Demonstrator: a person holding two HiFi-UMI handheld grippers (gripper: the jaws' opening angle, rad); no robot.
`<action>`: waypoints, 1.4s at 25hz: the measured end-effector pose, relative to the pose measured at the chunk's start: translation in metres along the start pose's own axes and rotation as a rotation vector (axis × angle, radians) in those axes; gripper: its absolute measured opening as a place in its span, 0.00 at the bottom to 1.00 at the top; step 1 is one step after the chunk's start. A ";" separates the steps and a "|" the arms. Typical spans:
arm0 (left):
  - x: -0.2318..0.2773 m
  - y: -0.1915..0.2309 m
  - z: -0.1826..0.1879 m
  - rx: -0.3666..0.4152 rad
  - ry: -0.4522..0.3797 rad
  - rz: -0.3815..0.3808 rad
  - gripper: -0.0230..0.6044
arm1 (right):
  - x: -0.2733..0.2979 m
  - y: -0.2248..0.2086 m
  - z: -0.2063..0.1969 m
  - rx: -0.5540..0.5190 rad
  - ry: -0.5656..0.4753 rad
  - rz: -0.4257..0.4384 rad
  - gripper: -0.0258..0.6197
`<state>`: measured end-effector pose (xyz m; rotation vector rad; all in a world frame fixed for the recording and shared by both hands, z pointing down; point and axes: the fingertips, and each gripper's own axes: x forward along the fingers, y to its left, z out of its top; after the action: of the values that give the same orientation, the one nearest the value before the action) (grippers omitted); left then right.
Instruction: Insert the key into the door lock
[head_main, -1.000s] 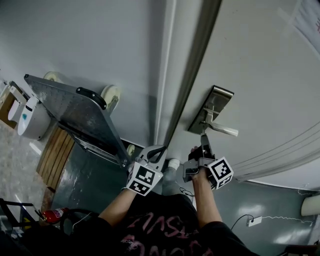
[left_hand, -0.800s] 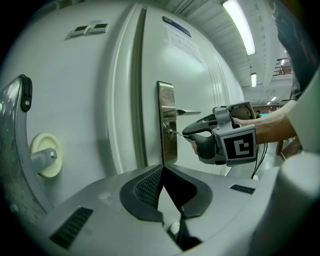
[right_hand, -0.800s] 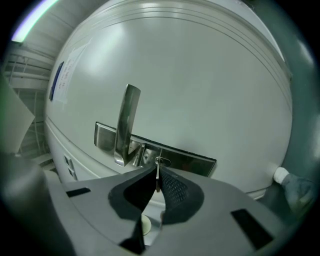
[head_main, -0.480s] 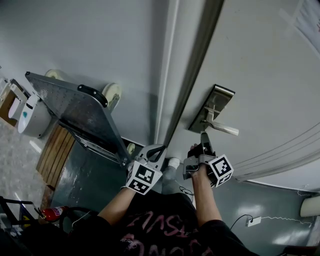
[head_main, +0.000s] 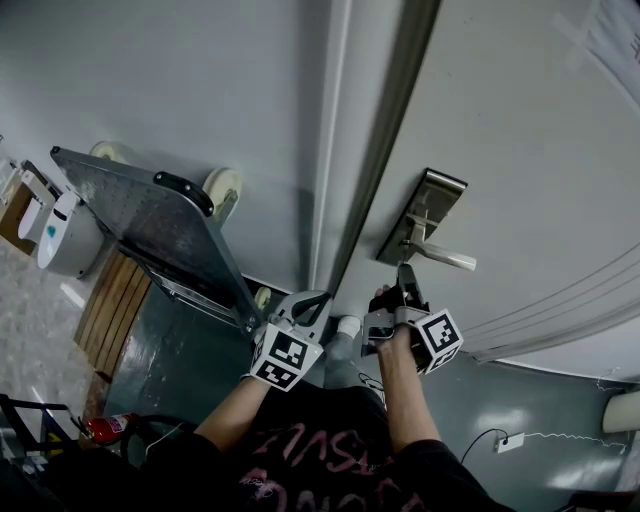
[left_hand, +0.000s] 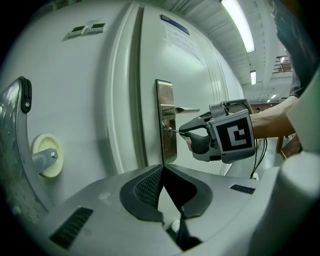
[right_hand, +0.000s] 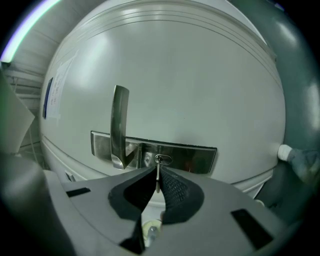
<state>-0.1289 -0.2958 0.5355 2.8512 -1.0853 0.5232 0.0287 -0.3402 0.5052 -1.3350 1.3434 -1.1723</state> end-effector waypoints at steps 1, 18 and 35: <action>0.000 0.000 0.000 0.001 0.002 -0.001 0.06 | 0.001 0.000 0.000 0.015 -0.003 -0.003 0.16; 0.009 -0.002 -0.003 0.005 0.029 -0.013 0.06 | 0.016 -0.001 0.005 0.047 -0.016 -0.001 0.16; 0.016 0.002 -0.004 -0.002 0.040 -0.011 0.06 | 0.022 -0.001 0.006 0.041 -0.012 0.010 0.16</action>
<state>-0.1205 -0.3072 0.5447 2.8300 -1.0630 0.5753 0.0340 -0.3620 0.5055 -1.3026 1.3091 -1.1771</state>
